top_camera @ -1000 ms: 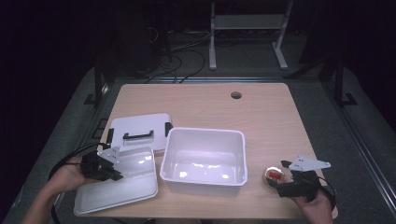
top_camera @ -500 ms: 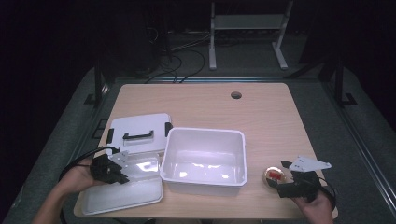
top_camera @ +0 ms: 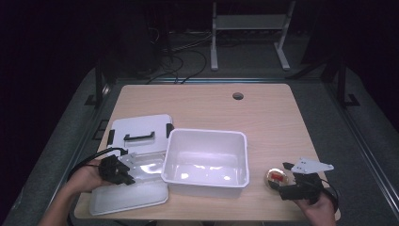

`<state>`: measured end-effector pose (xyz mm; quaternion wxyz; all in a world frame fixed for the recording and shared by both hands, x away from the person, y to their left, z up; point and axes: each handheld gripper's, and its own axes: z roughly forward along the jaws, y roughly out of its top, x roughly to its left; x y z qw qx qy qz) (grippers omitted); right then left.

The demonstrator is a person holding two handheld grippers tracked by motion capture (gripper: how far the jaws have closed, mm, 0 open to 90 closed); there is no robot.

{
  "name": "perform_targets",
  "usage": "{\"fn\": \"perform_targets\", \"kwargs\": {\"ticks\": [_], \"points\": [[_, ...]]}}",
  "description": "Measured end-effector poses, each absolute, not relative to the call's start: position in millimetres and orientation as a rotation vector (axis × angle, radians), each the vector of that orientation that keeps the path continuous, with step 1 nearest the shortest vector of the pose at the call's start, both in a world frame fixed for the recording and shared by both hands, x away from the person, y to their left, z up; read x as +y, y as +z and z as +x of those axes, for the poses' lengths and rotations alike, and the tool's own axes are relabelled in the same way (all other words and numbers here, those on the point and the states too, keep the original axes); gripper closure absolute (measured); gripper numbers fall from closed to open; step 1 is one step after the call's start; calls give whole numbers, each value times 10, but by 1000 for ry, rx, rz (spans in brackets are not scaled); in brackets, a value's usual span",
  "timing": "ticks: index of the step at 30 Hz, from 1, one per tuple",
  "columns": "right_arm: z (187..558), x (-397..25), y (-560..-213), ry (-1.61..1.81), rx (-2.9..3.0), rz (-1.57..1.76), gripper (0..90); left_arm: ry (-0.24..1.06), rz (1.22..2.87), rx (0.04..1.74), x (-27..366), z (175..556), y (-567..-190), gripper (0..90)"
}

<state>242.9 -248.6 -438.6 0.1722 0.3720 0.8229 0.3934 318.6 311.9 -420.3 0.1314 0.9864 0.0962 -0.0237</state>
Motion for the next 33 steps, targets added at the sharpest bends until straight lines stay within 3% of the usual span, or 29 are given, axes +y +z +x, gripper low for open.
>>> {"fn": "perform_targets", "kwargs": {"ticks": [8, 33], "points": [[2436, -2486, -4395, 1110, 2355, 1066, 135, -73, 2853, 289, 3108, 3194, -4197, 883], [2638, -2466, -4248, 825, 2603, 977, 122, 140, 2605, 385, 3094, 3078, -3714, 528]]}}
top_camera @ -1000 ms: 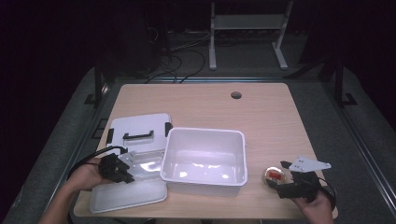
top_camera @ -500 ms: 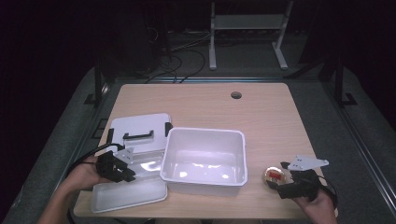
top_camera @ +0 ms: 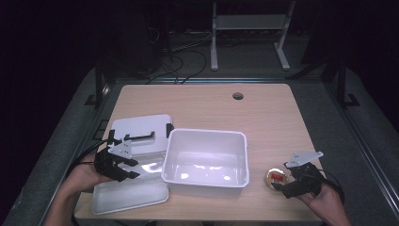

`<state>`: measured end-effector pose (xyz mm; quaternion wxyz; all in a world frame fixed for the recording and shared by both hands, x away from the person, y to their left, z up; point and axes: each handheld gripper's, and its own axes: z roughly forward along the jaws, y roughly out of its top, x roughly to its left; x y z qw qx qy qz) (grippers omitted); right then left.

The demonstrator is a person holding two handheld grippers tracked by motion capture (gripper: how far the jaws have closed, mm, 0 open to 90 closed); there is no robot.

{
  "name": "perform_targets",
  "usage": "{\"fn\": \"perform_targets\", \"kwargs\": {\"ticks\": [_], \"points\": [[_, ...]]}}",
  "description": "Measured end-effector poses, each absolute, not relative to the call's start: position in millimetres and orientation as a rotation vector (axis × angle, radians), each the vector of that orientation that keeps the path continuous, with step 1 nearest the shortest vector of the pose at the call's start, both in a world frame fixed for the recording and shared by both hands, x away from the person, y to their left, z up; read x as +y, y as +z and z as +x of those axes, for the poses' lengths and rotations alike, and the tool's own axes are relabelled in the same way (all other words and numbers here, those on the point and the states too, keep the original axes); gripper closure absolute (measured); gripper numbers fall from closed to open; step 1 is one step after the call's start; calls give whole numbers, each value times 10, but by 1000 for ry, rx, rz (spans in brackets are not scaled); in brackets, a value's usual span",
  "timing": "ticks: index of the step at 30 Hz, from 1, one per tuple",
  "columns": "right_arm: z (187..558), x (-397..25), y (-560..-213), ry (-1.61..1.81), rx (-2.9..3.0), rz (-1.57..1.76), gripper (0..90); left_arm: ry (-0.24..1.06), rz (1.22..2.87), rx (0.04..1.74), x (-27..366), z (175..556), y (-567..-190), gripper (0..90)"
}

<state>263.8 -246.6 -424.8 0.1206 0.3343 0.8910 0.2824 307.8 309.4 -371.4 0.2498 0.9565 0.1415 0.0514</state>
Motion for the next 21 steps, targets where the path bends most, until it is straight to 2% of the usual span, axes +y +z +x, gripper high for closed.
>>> {"fn": "perform_targets", "kwargs": {"ticks": [5, 12, 17, 19, 21], "points": [[2717, -2387, -4288, 715, 2662, 962, 98, 173, 2512, 429, 3125, 3036, -3665, 475], [2793, -2313, -4364, 626, 2726, 957, 98, 180, 2487, 460, 3106, 3013, -3738, 369], [2816, -2261, -4423, 562, 2765, 945, 103, 184, 2483, 473, 3111, 3004, -3786, 333], [2832, -2244, -4447, 541, 2782, 940, 131, 196, 2473, 486, 3117, 3001, -3790, 286], [2843, -2232, -4462, 529, 2786, 932, 134, 209, 2470, 485, 3125, 2982, -3787, 280]]}}
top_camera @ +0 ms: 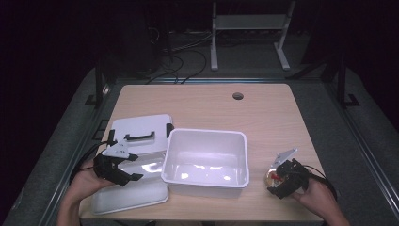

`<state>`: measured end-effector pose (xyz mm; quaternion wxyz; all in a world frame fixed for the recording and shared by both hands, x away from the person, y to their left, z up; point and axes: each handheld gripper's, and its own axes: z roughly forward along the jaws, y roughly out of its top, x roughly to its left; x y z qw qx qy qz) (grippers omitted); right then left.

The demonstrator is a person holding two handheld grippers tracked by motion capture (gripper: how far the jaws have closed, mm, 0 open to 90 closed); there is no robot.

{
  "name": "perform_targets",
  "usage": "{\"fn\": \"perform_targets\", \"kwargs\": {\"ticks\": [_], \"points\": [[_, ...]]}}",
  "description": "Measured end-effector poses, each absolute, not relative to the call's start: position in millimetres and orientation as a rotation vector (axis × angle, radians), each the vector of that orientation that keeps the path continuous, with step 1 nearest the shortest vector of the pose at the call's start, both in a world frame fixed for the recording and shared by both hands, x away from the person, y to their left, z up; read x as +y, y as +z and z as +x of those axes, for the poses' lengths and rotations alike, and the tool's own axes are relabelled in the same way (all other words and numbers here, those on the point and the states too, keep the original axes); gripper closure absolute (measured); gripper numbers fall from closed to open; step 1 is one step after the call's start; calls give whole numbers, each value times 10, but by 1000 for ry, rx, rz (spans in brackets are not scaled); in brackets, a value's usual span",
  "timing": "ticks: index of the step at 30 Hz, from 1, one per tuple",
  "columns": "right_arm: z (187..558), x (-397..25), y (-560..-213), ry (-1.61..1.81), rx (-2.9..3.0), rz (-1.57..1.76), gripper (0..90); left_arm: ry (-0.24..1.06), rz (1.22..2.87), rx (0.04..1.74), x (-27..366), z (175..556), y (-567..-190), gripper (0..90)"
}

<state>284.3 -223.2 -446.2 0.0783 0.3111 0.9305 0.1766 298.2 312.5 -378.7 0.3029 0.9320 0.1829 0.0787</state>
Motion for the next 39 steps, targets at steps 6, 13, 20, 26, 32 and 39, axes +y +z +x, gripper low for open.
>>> {"fn": "perform_targets", "kwargs": {"ticks": [6, 13, 20, 26, 32, 39], "points": [[2859, -2231, -4483, 507, 2800, 926, 164, 229, 2462, 483, 3121, 2957, -3780, 271], [2870, -2238, -4464, 487, 2817, 902, 195, 227, 2460, 473, 3104, 2958, -3791, 262], [2908, -2245, -4386, 473, 2847, 860, 199, 224, 2445, 472, 3151, 2946, -3792, 260], [2973, -2254, -4192, 511, 2854, 768, 199, 225, 2446, 487, 3159, 2951, -3811, 235], [3044, -2230, -4010, 519, 2871, 659, 199, 222, 2439, 485, 3163, 2951, -3805, 221], [3113, -2193, -3810, 504, 2877, 597, 199, 209, 2447, 475, 3148, 2941, -3825, 213]]}}
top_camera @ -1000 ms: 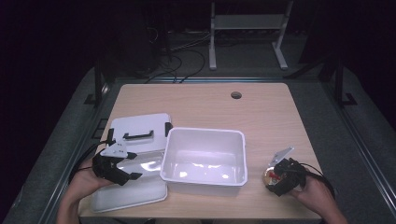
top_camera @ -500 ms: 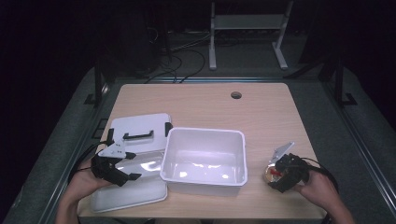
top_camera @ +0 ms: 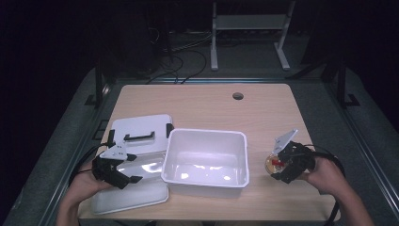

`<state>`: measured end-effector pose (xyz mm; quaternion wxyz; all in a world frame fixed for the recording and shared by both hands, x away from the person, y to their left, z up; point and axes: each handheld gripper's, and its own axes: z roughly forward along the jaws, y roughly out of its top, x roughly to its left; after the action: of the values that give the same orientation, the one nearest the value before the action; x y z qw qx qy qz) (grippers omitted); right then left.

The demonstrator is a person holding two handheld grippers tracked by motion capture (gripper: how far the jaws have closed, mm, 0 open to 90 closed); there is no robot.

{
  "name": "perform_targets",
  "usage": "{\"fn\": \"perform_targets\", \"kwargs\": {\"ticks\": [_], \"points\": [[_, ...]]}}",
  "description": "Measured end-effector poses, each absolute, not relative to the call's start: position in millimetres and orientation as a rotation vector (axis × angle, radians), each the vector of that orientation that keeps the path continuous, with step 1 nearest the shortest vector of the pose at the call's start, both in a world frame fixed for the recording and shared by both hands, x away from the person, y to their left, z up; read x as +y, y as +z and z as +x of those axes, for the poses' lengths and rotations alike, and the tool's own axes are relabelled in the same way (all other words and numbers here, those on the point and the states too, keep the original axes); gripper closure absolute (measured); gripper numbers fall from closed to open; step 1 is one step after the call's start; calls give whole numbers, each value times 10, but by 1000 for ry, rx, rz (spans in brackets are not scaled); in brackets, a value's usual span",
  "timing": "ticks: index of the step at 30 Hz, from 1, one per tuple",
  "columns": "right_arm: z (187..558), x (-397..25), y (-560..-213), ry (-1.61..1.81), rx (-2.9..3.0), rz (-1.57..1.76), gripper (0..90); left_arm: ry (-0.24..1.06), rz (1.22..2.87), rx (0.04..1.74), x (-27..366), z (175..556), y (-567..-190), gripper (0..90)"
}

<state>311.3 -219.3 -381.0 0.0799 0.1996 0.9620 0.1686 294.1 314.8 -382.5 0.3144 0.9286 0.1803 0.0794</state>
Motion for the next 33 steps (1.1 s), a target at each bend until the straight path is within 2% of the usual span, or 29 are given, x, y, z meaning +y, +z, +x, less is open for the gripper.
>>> {"fn": "perform_targets", "kwargs": {"ticks": [16, 33], "points": [[3200, -2043, -3327, 535, 2857, 482, 199, 218, 2447, 483, 3131, 2941, -3843, 194], [3230, -1719, -2997, 550, 2858, 368, 199, 214, 2448, 488, 3137, 2938, -3851, 192]]}}
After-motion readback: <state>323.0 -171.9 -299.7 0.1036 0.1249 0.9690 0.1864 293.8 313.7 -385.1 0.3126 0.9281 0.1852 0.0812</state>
